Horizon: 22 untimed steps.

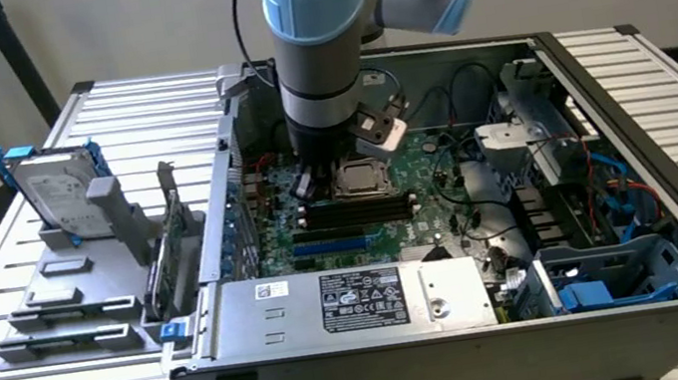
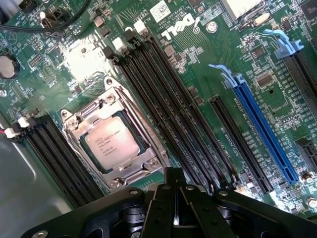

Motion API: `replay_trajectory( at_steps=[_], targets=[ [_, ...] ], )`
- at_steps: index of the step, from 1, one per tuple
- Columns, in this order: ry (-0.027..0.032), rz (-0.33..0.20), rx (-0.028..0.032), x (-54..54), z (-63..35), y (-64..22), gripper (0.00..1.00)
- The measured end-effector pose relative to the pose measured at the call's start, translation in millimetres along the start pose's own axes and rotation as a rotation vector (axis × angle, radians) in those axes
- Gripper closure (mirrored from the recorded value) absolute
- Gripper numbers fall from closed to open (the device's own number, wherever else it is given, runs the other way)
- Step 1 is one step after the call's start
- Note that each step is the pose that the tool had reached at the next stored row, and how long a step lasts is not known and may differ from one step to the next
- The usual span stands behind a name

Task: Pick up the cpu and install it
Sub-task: 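Install the first cpu locking lever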

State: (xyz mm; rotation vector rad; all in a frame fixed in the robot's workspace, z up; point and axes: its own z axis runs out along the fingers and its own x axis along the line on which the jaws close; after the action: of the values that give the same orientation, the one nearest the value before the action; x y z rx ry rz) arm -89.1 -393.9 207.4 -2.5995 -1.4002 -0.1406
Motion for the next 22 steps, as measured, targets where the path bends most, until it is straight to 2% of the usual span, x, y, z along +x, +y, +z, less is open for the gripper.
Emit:
replay_trajectory(
  at_steps=[18,22],
  targets=[
    [-0.0005,0.0,-0.0002,1.0,10.3,-0.9,0.89],
    [-0.0048,0.0,-0.0005,1.1,10.4,-1.0,0.89]
  ],
)
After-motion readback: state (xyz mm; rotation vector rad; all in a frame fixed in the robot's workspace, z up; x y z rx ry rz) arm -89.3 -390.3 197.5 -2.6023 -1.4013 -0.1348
